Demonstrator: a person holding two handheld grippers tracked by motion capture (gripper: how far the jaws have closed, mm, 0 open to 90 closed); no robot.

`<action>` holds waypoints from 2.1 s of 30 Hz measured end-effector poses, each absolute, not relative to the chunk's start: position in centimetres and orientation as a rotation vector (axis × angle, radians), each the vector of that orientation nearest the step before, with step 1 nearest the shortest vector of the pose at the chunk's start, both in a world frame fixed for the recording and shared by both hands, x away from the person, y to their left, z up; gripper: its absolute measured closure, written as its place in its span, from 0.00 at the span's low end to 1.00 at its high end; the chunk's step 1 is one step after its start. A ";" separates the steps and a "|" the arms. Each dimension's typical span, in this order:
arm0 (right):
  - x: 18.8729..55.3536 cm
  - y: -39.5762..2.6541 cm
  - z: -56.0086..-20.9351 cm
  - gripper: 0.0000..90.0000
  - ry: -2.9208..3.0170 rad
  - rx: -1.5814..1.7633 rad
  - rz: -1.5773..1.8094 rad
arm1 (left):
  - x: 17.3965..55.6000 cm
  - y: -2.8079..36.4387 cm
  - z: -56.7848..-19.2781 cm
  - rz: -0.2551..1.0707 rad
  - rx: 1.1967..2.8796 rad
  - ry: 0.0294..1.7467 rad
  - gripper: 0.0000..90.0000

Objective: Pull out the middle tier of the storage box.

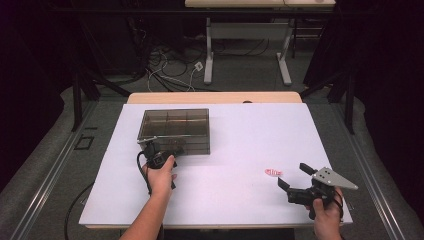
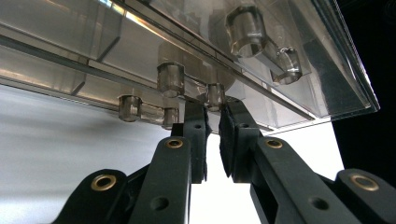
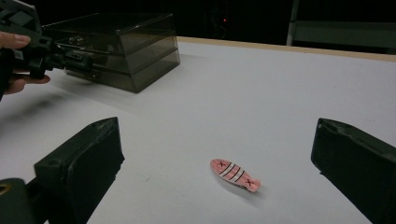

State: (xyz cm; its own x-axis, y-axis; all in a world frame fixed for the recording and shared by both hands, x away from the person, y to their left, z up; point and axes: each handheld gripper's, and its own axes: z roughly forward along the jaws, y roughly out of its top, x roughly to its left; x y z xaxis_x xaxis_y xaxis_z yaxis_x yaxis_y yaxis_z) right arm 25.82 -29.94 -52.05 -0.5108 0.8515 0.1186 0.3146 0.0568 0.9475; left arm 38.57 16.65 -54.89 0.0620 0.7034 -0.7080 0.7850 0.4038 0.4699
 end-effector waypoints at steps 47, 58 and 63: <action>25.8 -29.9 -52.1 0.02 1.860 1.162 1.466 | 37.7 16.8 -55.0 -0.101 1.321 1.658 0.91; 25.9 -29.9 -52.1 0.02 1.859 1.161 1.468 | 37.2 16.9 -55.1 -0.113 1.325 1.643 0.91; 25.8 -29.9 -52.1 0.02 1.861 1.164 1.463 | 37.0 16.9 -55.1 -0.118 1.321 1.644 0.91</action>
